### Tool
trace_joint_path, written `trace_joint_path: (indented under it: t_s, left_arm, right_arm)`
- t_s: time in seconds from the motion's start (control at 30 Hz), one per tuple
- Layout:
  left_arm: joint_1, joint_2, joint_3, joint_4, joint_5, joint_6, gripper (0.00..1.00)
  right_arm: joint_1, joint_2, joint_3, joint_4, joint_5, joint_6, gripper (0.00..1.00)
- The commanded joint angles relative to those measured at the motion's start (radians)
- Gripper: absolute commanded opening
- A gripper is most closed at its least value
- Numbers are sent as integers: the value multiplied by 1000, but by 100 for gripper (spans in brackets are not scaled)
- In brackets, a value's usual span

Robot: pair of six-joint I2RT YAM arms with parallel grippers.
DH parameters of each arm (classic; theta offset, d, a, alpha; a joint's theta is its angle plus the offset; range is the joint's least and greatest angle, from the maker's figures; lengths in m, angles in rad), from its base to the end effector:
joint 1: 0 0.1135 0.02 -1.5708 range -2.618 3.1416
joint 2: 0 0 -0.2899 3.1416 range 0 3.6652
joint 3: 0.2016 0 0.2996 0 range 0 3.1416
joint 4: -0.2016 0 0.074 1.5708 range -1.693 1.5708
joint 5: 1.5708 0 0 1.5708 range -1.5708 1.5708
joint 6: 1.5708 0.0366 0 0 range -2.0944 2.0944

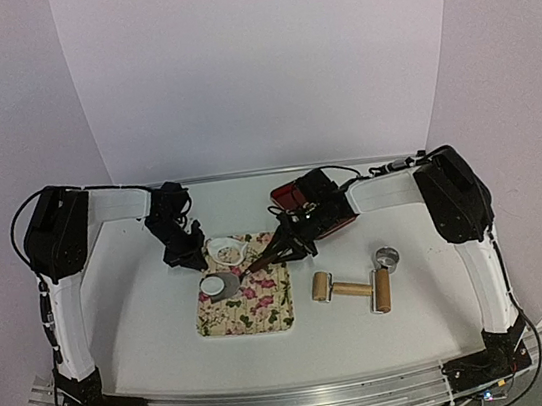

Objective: Roll out the dumpling wrappers from the dough

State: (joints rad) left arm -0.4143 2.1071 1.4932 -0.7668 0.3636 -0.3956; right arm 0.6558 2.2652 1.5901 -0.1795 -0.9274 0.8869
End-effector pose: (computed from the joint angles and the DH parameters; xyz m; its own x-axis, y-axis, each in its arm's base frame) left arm 0.4187 -0.1983 0.1364 -0.9982 0.0455 -0.0398 0.0575 0.9168 -0.3951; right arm 0.4063 0.3495 0.1273 -0.9840 -0.1703 0.0530 -0.0308 0.4546 0.8902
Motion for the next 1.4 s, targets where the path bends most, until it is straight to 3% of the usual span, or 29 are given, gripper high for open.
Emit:
trace_joint_path:
  t_s: [0.0, 0.4, 0.8, 1.13, 1.37]
  left_arm:
    - [8, -30, 60, 16, 25, -4, 12]
    - [9, -107, 49, 28, 28, -12, 40]
    - [28, -295, -32, 142, -82, -73, 74]
    - [82, -431, -124, 231, -250, -120, 91]
    - [130, -506, -225, 301, -285, -150, 94]
  right_arm:
    - [14, -62, -55, 41, 40, 41, 0]
    - [-30, -180, -155, 146, -71, 120, 0]
    - [-59, -265, -168, 170, -167, 131, 0]
    - [-151, -390, -189, 167, -114, 154, 0]
    - [-289, -468, -183, 77, -50, 97, 0]
